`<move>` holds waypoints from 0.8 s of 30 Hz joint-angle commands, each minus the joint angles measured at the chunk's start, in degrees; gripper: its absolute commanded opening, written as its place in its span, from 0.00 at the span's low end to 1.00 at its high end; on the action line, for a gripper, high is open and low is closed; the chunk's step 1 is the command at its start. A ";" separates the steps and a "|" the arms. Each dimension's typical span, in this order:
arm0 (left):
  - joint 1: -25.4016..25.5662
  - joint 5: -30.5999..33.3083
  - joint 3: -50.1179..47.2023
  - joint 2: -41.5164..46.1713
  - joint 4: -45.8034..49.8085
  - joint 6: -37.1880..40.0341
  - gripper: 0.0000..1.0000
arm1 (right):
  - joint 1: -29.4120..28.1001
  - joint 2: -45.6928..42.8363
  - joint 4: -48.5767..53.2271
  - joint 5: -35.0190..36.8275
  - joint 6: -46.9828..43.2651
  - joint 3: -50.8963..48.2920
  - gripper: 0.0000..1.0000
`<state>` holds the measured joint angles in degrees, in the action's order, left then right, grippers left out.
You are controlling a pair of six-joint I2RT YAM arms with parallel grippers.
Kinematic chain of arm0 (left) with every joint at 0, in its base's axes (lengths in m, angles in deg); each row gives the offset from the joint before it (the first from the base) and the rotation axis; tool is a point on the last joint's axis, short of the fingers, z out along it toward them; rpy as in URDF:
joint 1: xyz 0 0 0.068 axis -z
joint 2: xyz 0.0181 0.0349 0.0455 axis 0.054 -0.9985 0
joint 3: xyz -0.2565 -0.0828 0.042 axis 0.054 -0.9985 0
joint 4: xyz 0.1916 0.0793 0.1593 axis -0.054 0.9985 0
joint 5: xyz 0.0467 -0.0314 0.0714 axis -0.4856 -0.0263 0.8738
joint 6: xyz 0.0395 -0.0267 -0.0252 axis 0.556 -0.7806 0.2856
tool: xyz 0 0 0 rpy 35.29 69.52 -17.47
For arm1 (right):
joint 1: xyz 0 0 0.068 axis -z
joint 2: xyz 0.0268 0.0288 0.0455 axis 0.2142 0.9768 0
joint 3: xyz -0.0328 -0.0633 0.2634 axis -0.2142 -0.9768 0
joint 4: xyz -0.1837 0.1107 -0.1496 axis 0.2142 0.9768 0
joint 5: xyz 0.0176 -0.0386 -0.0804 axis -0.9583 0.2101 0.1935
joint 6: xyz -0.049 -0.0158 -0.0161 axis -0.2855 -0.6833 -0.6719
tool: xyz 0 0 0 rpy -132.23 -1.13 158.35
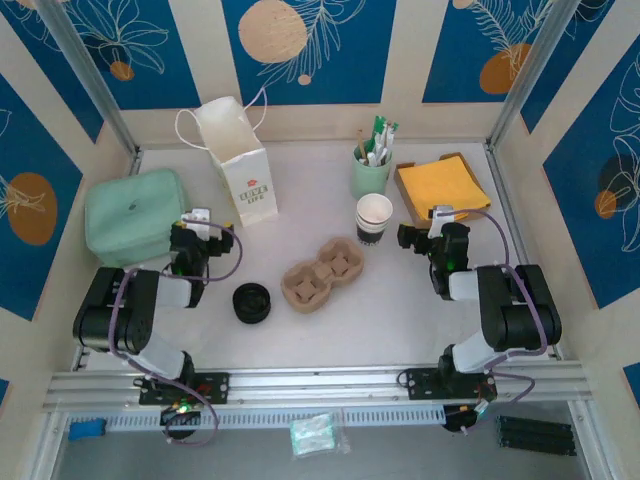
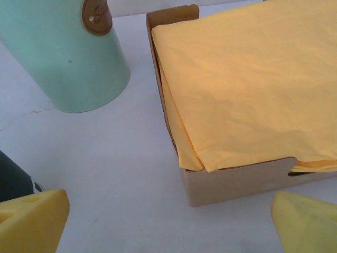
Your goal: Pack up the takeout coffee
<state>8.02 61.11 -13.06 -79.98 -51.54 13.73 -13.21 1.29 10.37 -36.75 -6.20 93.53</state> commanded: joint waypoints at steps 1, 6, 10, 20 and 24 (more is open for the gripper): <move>-0.55 -0.13 -0.16 -0.61 0.89 0.02 0.99 | 0.14 -0.01 -1.40 -0.93 -1.00 1.21 0.99; -0.64 -0.21 0.06 -0.70 1.24 -0.07 0.99 | 0.15 -0.01 -1.27 -1.05 -0.96 1.16 0.99; -0.67 -0.22 0.15 -0.79 1.37 -0.07 0.99 | 0.14 -0.01 -1.29 -1.03 -0.92 1.16 0.99; -0.63 -0.19 0.23 -0.77 1.41 0.02 0.99 | 0.32 0.06 -1.09 -1.36 -0.92 1.45 0.99; -0.63 -0.13 0.17 -0.76 1.37 0.07 0.99 | 0.40 0.07 -0.97 -1.54 -0.89 1.45 0.99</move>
<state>8.02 61.11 -13.06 -79.98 -51.43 13.73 -13.10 1.29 10.37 -37.01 -6.20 93.53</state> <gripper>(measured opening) 0.994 0.988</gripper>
